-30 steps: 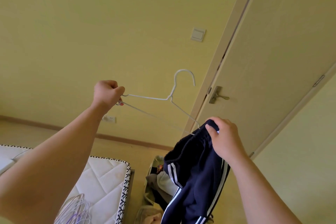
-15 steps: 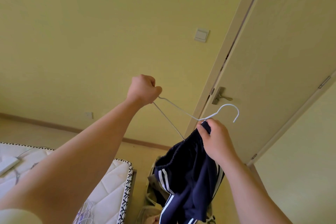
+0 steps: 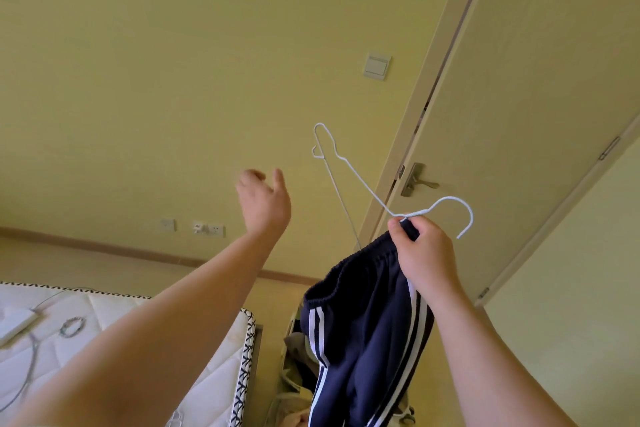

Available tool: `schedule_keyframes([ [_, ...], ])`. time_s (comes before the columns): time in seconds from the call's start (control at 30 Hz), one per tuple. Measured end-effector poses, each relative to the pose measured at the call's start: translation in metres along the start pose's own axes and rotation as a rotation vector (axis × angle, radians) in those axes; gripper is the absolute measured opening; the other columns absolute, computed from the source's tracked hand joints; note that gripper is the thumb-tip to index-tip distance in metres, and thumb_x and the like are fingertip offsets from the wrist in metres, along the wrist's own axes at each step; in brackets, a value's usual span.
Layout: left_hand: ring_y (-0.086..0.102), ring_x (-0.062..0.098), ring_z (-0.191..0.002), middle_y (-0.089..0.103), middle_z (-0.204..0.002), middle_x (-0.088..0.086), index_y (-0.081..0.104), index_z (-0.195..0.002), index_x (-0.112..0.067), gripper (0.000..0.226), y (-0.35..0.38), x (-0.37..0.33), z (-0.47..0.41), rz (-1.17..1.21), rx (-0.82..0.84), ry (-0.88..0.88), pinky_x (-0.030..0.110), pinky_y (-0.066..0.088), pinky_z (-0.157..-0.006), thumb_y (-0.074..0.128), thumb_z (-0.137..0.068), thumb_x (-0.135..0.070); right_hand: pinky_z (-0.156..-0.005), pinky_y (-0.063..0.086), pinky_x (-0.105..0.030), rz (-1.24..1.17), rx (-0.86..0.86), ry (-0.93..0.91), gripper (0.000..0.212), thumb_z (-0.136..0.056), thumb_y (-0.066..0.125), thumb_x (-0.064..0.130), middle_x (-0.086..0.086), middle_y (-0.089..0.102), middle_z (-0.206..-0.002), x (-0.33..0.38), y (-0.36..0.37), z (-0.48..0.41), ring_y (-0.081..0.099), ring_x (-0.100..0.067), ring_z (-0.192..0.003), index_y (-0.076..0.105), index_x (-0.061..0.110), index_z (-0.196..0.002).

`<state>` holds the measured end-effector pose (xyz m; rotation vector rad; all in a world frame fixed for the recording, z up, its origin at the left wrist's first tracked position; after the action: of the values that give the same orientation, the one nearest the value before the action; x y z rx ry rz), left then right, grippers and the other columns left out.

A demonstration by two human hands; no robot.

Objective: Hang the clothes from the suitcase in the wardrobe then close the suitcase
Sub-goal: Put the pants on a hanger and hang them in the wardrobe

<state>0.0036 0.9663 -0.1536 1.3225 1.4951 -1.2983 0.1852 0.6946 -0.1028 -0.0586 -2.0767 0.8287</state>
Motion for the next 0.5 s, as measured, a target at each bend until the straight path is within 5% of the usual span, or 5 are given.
schedule_keyframes([
  [0.13,0.061,0.021,-0.083,0.063,-0.094,0.0,0.052,-0.099,-0.019,0.03,0.07,0.042,0.074,-0.235,0.675,0.1,0.031,0.046,-0.066,0.058,-0.095,-0.048,-0.06,0.04,-0.031,-0.01,-0.037,0.019,0.024,-0.098,0.059,0.037,0.012,0.053,-0.06,0.008,-0.007,-0.001,0.051,-0.01,-0.062,0.06,0.031,-0.074],
  [0.2,0.056,0.019,-0.076,0.06,-0.09,-0.001,0.051,-0.092,-0.021,0.028,0.085,0.049,0.107,-0.327,0.868,0.233,0.03,0.042,-0.061,0.065,-0.091,-0.045,-0.062,0.042,-0.032,-0.009,-0.044,0.014,0.02,-0.098,0.058,0.037,0.01,0.057,-0.064,0.013,-0.008,-0.001,0.054,-0.012,-0.065,0.065,0.03,-0.081],
  [0.3,0.053,0.026,-0.083,0.052,-0.091,-0.001,0.044,-0.071,-0.025,0.028,0.097,0.055,0.124,-0.494,0.994,0.387,0.038,0.049,-0.072,0.057,-0.076,0.0,-0.062,0.043,-0.033,-0.007,-0.049,0.021,0.02,-0.099,0.057,0.038,0.009,0.058,-0.064,0.011,-0.011,0.002,0.054,-0.013,-0.066,0.066,0.027,-0.084],
  [0.4,0.057,0.026,-0.085,0.055,-0.086,-0.006,0.052,-0.061,-0.025,0.037,0.102,0.056,0.124,-0.521,1.046,0.449,0.041,0.054,-0.078,0.041,-0.062,0.01,-0.06,0.039,-0.032,-0.005,-0.019,0.04,0.027,-0.098,0.058,0.038,0.015,0.052,-0.057,0.004,-0.014,0.006,0.048,-0.012,-0.059,0.059,0.029,-0.073],
  [0.5,0.061,0.021,-0.094,0.066,-0.105,-0.007,0.076,-0.093,-0.029,0.053,0.105,0.063,0.106,-0.587,1.024,0.406,0.032,0.053,-0.084,0.042,-0.078,0.009,-0.061,0.041,-0.026,-0.067,0.072,0.047,0.025,-0.099,0.058,0.036,0.019,0.054,-0.058,-0.001,-0.013,0.011,0.051,-0.006,-0.061,0.064,0.025,-0.078],
])
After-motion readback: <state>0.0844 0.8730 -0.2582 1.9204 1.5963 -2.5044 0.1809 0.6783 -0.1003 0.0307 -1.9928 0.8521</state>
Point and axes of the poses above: each hand's wrist, its own z-axis away from the middle knuckle, its own y-axis out of the palm, x = y × z, the point moved 9 cm from there along -z, towards the middle knuckle
